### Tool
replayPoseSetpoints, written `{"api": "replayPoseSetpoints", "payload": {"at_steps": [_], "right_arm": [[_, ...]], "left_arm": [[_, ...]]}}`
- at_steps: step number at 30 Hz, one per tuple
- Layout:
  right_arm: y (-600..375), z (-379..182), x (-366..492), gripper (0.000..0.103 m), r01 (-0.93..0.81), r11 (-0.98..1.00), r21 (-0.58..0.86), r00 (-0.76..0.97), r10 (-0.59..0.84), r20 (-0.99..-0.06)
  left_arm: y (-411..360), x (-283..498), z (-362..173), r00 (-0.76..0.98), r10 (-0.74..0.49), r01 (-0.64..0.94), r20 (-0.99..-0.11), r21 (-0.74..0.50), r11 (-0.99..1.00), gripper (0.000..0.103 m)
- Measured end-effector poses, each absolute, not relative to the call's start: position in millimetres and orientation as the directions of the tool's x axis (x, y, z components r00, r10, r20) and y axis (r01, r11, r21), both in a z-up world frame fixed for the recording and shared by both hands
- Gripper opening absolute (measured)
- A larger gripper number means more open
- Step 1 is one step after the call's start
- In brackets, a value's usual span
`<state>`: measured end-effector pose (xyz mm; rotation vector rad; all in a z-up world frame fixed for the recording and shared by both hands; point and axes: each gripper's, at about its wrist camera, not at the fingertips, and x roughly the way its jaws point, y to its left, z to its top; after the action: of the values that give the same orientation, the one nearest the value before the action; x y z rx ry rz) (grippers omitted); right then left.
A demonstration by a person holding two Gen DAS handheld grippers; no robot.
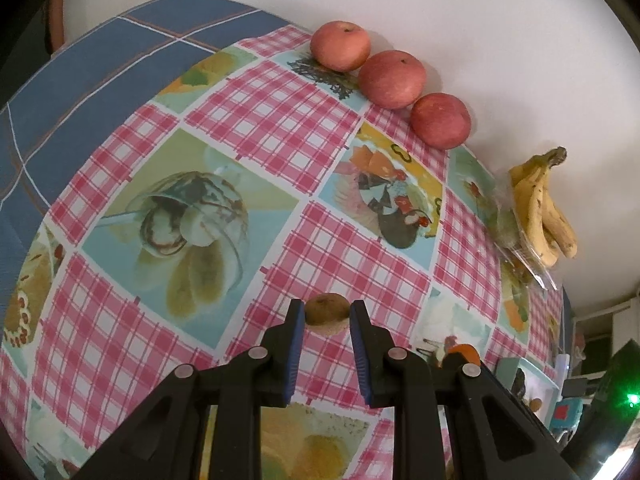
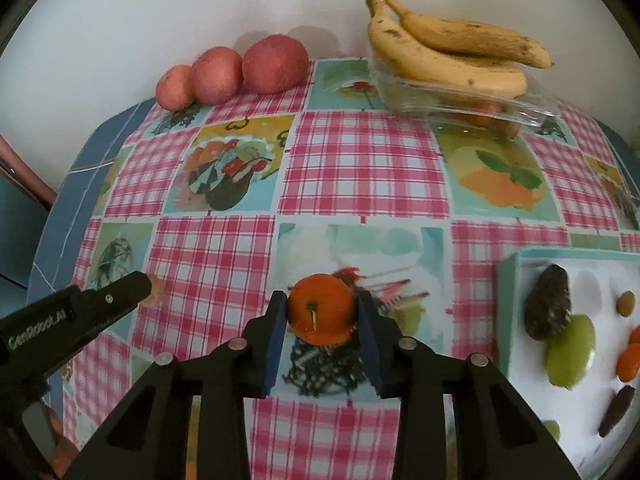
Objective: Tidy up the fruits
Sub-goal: 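Lift and carry the orange and small brown fruit over the white tray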
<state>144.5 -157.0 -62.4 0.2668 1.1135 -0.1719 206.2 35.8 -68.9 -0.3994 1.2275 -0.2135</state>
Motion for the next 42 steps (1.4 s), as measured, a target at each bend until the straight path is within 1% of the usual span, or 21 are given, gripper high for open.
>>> {"api": "replayPoseSetpoints", "payload": {"at_steps": [8, 19, 23, 25, 29, 34, 36, 42], "right_arm": [[-160, -43, 103, 0.036, 0.279, 0.952, 0.126, 0.445, -0.012, -0.895], [-180, -5, 46, 0.037, 0.303, 0.942, 0.143, 0.507, -0.032, -0.862], [-195, -4, 34, 0.037, 0.333, 0.929, 0.159, 0.504, -0.033, -0.863], [-200, -4, 29, 0.037, 0.336, 0.927, 0.168, 0.504, -0.026, -0.863], [-211, -7, 27, 0.037, 0.354, 0.916, 0.190, 0.500, -0.014, -0.866], [-223, -15, 28, 0.037, 0.382, 0.900, 0.210, 0.482, 0.000, -0.876], [-227, -15, 28, 0.037, 0.393, 0.894, 0.216, 0.482, 0.000, -0.876], [-237, -11, 24, 0.037, 0.413, 0.881, 0.231, 0.496, -0.005, -0.868]], "left_arm": [[23, 173, -43, 0.343, -0.366, 0.015, -0.865, -0.384, 0.923, 0.025], [-17, 125, -4, 0.396, -0.369, 0.166, -0.841, -0.329, 0.930, 0.025], [-23, 119, -6, 0.383, -0.376, 0.196, -0.844, -0.324, 0.926, 0.025], [-16, 125, -10, 0.374, -0.383, 0.170, -0.844, -0.344, 0.923, 0.025], [14, 138, -23, 0.364, -0.380, 0.070, -0.851, -0.381, 0.922, 0.025], [38, 148, -34, 0.358, -0.365, -0.003, -0.859, -0.392, 0.920, 0.026], [37, 147, -36, 0.347, -0.361, 0.003, -0.866, -0.384, 0.923, 0.026], [-12, 137, -57, 0.218, -0.322, 0.158, -0.922, -0.292, 0.943, 0.026]]}}
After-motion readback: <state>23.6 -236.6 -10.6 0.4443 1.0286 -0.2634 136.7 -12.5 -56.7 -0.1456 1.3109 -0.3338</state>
